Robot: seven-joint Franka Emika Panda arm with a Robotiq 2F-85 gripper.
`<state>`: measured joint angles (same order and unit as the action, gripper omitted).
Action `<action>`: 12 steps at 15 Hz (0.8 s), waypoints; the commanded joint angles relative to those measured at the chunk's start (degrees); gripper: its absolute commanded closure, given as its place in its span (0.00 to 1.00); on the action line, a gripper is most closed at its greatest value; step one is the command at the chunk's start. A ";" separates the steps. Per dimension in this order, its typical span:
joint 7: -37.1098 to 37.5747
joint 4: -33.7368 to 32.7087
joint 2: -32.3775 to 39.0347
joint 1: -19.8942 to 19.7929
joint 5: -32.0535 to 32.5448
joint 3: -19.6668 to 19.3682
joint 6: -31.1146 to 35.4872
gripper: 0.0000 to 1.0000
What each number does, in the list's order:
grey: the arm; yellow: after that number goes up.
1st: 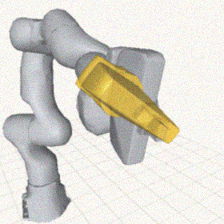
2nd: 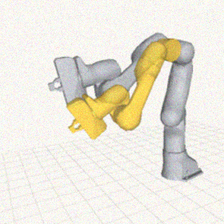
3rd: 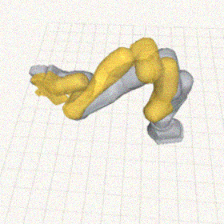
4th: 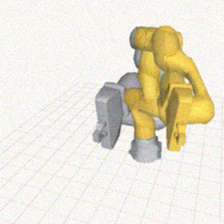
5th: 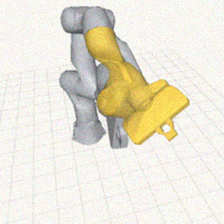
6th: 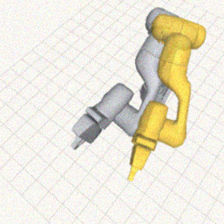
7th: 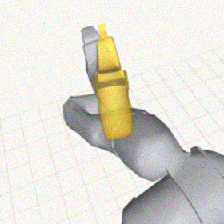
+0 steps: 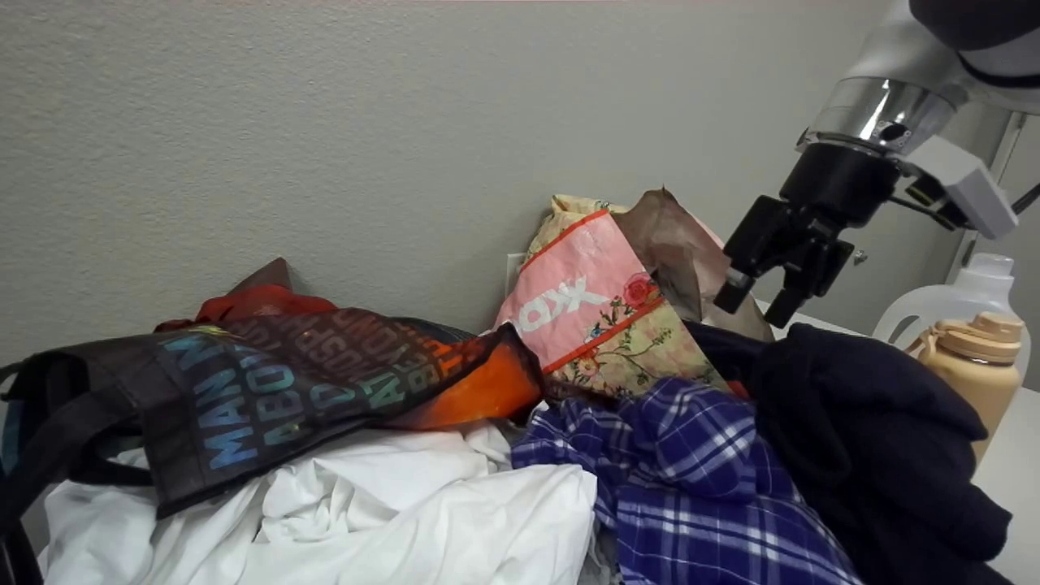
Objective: Unpack the bag
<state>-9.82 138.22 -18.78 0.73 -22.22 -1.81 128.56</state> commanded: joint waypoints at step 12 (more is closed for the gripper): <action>24.77 -3.72 17.24 -5.02 29.95 1.25 31.03 0.00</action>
<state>8.78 137.08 -4.06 -2.32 1.31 0.00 158.02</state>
